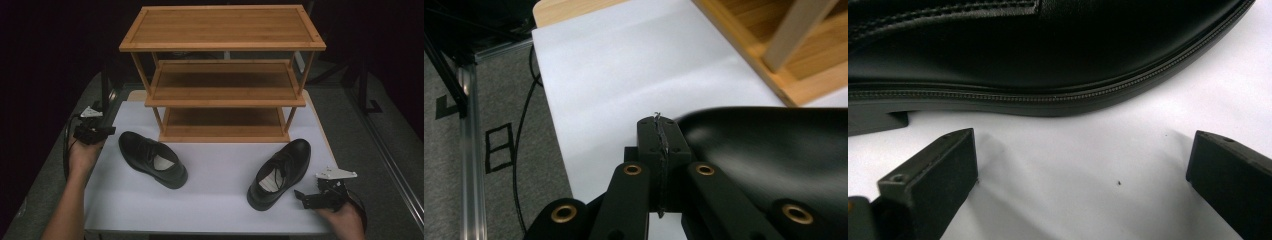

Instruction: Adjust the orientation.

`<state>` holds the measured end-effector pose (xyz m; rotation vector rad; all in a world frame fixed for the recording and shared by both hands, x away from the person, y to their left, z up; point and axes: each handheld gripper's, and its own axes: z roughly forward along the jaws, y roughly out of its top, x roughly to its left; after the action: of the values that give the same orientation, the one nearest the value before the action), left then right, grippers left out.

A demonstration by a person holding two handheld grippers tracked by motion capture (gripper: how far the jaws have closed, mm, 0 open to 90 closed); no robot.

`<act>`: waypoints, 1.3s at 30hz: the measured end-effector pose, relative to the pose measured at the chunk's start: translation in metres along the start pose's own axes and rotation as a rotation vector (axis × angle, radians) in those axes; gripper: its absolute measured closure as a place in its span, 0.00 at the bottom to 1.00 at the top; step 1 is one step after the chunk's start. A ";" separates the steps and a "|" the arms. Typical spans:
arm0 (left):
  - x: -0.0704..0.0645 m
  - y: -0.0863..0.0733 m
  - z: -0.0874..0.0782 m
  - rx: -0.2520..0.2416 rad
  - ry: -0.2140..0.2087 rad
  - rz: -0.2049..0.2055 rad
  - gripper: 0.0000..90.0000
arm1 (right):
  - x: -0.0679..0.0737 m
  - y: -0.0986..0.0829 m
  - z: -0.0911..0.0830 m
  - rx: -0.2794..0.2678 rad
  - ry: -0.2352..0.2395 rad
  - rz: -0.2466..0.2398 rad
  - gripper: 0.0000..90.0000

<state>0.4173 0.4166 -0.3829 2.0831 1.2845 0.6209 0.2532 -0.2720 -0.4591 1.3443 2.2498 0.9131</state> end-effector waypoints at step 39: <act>-0.031 -0.023 0.034 0.066 -0.099 -0.015 1.00 | 0.000 0.000 0.000 -0.001 0.002 0.002 0.00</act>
<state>0.4125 0.3882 -0.4254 2.1279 1.2793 0.4686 0.2534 -0.2722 -0.4592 1.3453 2.2495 0.9165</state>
